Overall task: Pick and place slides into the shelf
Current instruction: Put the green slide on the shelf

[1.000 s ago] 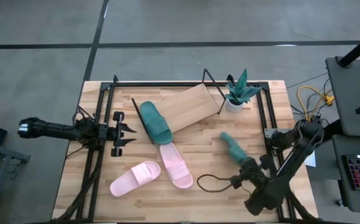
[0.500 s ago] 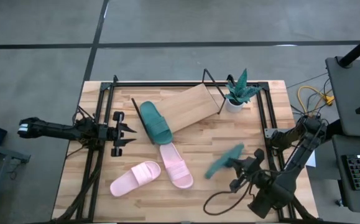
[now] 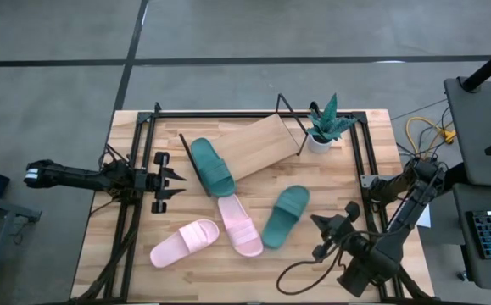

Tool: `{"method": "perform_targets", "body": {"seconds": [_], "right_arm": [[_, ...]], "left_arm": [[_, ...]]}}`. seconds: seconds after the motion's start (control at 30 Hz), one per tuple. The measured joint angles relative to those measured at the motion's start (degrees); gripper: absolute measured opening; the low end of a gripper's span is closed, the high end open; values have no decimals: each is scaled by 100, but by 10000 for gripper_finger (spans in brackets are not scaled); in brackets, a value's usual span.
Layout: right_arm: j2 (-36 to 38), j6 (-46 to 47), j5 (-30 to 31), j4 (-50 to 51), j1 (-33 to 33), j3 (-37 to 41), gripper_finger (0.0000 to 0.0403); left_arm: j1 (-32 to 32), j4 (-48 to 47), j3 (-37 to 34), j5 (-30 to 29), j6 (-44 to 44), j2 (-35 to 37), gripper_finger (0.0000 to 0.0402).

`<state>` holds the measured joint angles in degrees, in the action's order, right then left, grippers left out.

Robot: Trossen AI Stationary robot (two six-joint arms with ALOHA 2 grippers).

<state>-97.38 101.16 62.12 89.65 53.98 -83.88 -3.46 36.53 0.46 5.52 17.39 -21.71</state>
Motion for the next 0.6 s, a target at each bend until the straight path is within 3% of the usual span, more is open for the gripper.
{"method": "perform_targets", "body": {"seconds": [0.17, 0.3, 0.47, 0.6], "right_arm": [[0, -1042, -12, -403, -37, -83, 9], [-10, -2905, -10, -1225, -116, -220, 26], [-11, -4632, -380, -2473, -478, -332, 89], [-28, -5188, -877, -2881, -915, -350, 150]], "left_arm": [[0, 0, 1, 0, -1, 6, 114], [1, -3, 1, 0, -2, 4, 114], [2, 0, 0, 0, -2, 1, 114], [-1, 2, 0, 0, -5, 0, 114]]}}
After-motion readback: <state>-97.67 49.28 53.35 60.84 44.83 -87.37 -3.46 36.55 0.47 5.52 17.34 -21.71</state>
